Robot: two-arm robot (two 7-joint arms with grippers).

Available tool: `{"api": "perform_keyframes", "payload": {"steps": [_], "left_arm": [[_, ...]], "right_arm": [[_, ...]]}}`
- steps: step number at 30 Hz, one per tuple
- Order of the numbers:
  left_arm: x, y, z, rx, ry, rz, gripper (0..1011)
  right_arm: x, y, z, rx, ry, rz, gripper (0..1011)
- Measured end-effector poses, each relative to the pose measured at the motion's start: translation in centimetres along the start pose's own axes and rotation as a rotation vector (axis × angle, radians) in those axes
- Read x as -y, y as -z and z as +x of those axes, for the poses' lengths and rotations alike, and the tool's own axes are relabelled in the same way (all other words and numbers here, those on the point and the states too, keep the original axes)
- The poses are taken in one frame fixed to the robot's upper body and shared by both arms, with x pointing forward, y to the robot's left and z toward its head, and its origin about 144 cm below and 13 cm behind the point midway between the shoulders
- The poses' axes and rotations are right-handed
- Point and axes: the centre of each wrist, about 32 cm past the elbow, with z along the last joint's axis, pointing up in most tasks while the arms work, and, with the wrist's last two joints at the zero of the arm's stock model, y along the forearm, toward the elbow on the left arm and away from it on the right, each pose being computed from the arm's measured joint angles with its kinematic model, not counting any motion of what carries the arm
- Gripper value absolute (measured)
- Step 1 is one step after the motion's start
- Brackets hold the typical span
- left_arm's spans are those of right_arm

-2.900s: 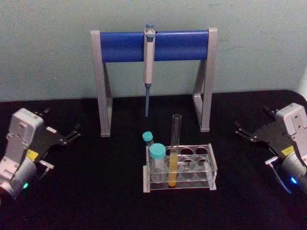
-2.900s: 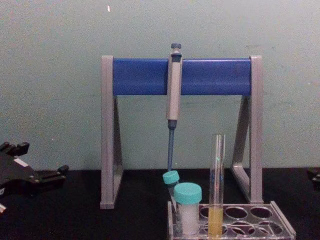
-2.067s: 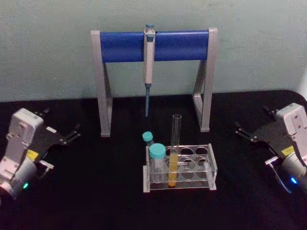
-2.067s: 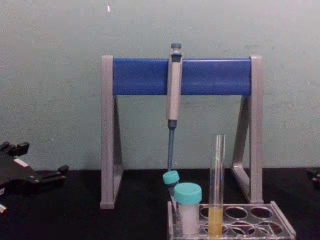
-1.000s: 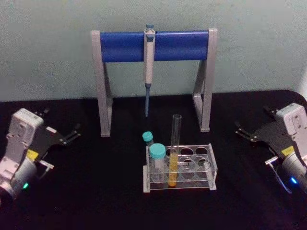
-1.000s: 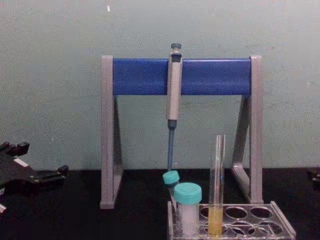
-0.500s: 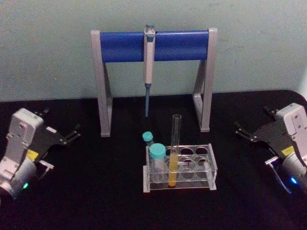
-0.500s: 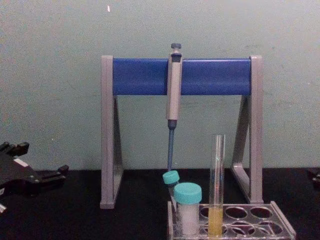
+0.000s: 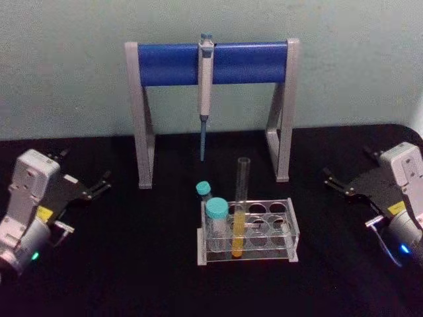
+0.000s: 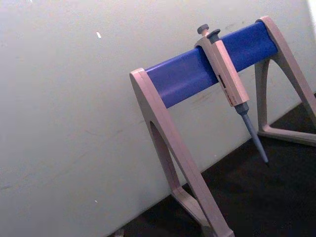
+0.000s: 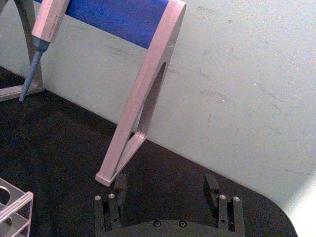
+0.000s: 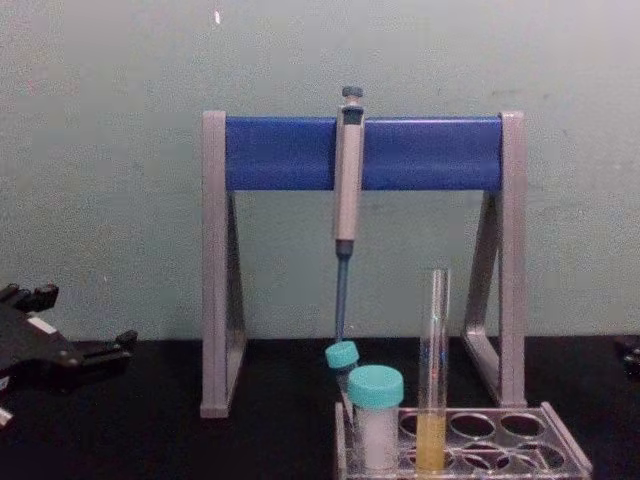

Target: Pick up the test tube from the test tube rack, shake it, then place it back into the test tube rack.

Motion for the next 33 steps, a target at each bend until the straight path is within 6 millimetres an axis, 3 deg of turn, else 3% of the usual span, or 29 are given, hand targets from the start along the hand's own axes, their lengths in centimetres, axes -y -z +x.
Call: {"api": "perform_keyframes", "payload": {"steps": [7,21,33], "left_arm": [[0.0,0.0,0.0,0.0,0.0,0.0,1001],[0.0,0.0,0.0,0.0,0.0,0.0,1001],[0.0,0.0,0.0,0.0,0.0,0.0,1001]], "right_arm": [[0.2,0.0,0.0,0.002,0.001,0.001,1000],[2.6,-1.0,-1.3,0.003,-0.085,0.011,1000],[3.5,-1.7,-3.4,-0.176,-0.257,0.06,1000]]}}
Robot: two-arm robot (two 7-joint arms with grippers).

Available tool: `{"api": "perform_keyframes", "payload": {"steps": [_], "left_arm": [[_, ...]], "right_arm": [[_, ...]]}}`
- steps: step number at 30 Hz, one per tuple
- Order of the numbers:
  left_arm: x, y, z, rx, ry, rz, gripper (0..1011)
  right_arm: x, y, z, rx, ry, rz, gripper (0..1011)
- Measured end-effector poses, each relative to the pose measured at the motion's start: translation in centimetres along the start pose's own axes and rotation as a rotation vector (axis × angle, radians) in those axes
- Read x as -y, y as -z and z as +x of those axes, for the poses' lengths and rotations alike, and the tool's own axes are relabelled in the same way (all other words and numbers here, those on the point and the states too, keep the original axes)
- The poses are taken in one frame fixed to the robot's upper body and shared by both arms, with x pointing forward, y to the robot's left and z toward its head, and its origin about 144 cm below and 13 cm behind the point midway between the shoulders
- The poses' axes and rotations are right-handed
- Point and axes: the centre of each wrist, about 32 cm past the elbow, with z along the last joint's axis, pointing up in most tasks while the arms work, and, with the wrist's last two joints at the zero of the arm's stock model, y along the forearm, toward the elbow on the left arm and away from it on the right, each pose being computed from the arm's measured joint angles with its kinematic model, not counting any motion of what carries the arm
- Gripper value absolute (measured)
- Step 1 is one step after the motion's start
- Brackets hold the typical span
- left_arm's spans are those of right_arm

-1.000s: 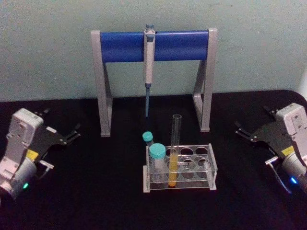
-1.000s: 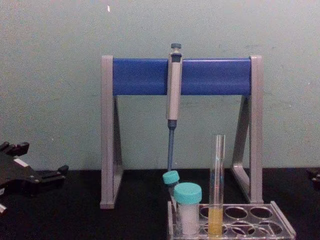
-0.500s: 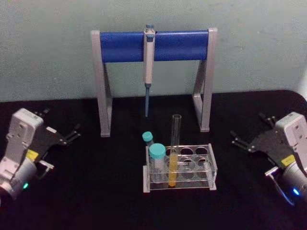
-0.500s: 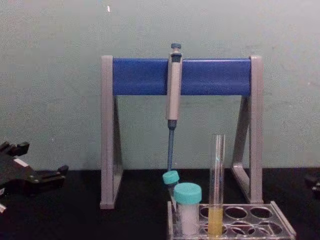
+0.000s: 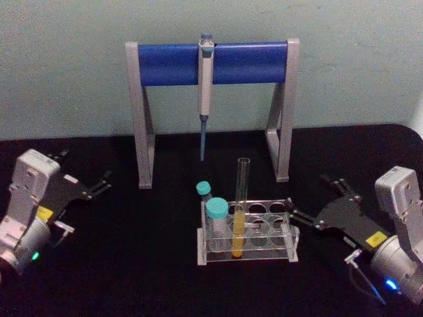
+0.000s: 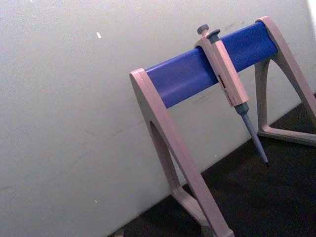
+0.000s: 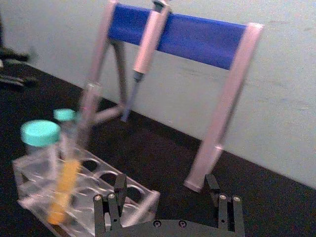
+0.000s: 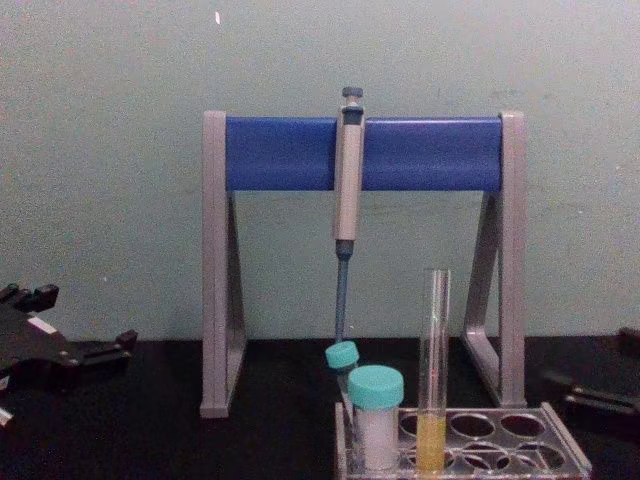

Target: Pick up the test tube from the test tube rack, shake it, then place it back into the test tube rack.

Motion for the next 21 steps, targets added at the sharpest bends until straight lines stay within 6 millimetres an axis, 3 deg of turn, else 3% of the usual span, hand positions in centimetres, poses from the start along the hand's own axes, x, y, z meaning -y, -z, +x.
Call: {"api": "perform_keyframes", "payload": {"steps": [21], "left_arm": [[0.0,0.0,0.0,0.0,0.0,0.0,1001]], "right_arm": [[-3.2,-0.7,-1.1,-0.193,-0.237,0.054,1000]]}}
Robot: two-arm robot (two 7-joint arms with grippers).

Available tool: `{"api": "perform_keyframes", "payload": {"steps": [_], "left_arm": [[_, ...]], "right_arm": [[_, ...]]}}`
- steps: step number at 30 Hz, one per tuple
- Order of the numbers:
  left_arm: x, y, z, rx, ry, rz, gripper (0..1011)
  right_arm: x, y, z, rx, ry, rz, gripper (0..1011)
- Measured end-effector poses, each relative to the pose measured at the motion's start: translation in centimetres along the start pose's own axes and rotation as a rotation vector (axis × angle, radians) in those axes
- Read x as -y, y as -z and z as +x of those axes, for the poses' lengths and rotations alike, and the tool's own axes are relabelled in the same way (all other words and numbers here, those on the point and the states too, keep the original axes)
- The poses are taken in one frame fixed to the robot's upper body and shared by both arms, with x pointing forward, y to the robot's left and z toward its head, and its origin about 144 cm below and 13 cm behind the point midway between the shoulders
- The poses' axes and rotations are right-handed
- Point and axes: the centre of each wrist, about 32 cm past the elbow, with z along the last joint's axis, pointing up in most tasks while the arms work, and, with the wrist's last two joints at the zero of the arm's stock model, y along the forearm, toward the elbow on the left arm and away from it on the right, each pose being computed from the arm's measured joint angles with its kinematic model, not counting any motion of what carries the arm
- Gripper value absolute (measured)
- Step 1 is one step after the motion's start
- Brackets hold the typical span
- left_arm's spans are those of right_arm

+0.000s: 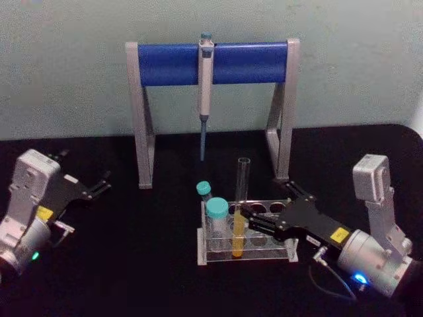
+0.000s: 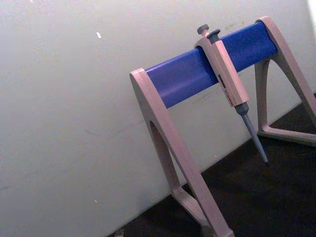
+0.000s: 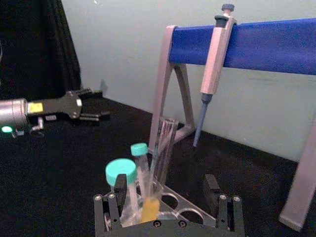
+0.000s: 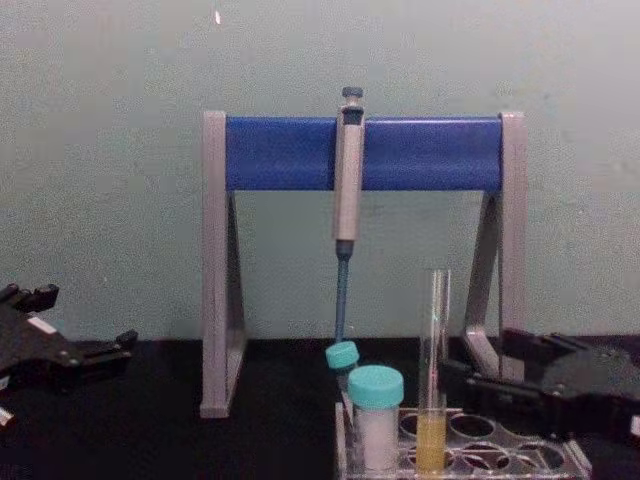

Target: Pick up the test tube from the test tube rack, shake it, then place it back into the test tube rack.

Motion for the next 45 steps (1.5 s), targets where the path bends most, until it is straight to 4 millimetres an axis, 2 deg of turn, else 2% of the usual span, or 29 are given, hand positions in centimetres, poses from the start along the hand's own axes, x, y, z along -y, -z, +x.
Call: {"api": "perform_keyframes", "payload": {"steps": [20,45], "left_arm": [[0.0,0.0,0.0,0.0,0.0,0.0,1001],[0.0,0.0,0.0,0.0,0.0,0.0,1001]], "right_arm": [[-3.1,-0.2,1.3,-0.089,-0.063,0.029,1000],[-3.9,0.4,1.6,-0.124,-0.064,-0.001,1000]]}}
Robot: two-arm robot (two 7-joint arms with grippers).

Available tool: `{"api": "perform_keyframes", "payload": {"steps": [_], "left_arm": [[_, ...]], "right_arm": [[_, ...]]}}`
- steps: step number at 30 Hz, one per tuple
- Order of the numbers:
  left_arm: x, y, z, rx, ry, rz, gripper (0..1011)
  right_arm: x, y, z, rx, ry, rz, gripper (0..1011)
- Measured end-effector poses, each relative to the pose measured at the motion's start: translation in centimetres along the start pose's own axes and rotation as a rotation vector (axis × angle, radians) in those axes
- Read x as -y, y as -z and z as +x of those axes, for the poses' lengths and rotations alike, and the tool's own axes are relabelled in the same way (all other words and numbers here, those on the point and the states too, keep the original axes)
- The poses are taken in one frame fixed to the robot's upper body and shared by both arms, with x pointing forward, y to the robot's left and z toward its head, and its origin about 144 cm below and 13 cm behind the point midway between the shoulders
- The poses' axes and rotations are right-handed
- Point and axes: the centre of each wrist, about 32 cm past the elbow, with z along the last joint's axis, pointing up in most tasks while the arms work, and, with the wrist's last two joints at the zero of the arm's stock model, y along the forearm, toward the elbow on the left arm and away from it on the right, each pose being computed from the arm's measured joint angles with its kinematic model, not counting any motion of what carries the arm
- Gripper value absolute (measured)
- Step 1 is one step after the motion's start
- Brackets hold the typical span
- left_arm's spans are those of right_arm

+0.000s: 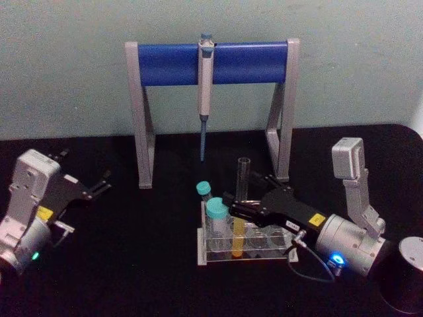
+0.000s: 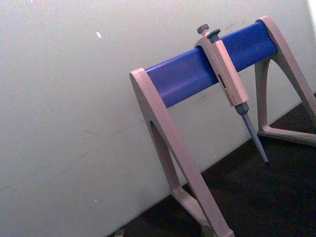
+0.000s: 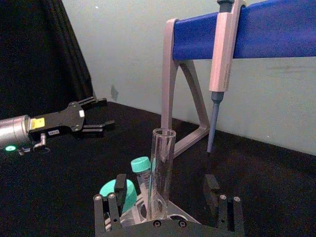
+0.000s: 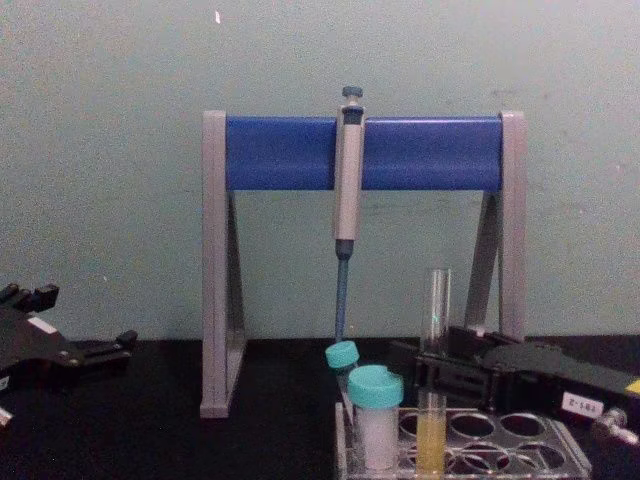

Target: Pick up the test tube from the test tube rack, shake it, then place it back into the test tube rack.

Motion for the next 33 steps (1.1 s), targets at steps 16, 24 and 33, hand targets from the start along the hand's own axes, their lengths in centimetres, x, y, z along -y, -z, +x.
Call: {"api": "perform_keyframes", "payload": {"steps": [16,24,33], "left_arm": [[0.0,0.0,0.0,0.0,0.0,0.0,1001],[0.0,0.0,0.0,0.0,0.0,0.0,1001],[0.0,0.0,0.0,0.0,0.0,0.0,1001]], "right_arm": [[0.01,-0.03,-0.01,0.001,0.001,0.001,915],[0.02,-0.05,0.0,0.002,0.001,0.002,674],[0.02,-0.06,-0.01,0.002,0.001,0.002,400]]}}
